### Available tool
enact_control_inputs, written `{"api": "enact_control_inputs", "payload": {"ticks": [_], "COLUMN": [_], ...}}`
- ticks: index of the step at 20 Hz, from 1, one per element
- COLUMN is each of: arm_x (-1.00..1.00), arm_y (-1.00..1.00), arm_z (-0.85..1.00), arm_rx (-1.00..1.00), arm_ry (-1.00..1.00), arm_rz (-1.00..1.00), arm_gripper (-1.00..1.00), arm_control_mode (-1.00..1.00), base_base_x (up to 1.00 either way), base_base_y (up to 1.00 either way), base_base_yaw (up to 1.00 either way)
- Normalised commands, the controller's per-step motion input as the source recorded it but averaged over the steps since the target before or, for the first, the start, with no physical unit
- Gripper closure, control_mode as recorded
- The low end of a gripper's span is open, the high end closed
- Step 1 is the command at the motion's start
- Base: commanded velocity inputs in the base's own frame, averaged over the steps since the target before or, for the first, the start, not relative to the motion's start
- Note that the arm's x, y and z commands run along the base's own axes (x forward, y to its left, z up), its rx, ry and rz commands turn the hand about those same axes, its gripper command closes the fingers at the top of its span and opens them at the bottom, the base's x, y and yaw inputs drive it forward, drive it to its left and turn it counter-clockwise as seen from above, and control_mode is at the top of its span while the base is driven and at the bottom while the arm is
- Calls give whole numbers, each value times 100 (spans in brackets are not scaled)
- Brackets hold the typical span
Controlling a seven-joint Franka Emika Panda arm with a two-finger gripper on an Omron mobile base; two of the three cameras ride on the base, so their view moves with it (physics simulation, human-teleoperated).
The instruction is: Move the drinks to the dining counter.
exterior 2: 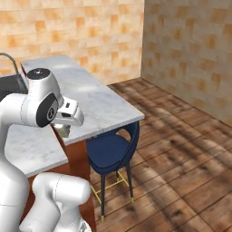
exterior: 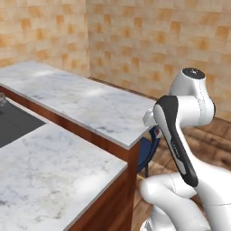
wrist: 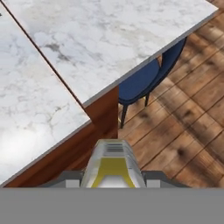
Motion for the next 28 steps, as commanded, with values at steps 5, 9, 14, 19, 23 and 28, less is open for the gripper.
{"api": "enact_control_inputs", "payload": {"ticks": [5,9,14,19,23,28], "arm_x": [0,0,0,0,0,0], "arm_y": [0,0,0,0,0,0], "arm_z": [0,0,0,0,0,0], "arm_rx": [0,0,0,0,0,0], "arm_ry": [0,0,0,0,0,0], "arm_rz": [0,0,0,0,0,0], "arm_gripper": [100,100,100,100,100,100], "arm_control_mode": [100,100,100,100,100,100], "base_base_x": [65,51,45,35,30,19], "base_base_y": [-40,-44,-51,-47,-11,0], "base_base_yaw": [14,12,16,15,21,28]}}
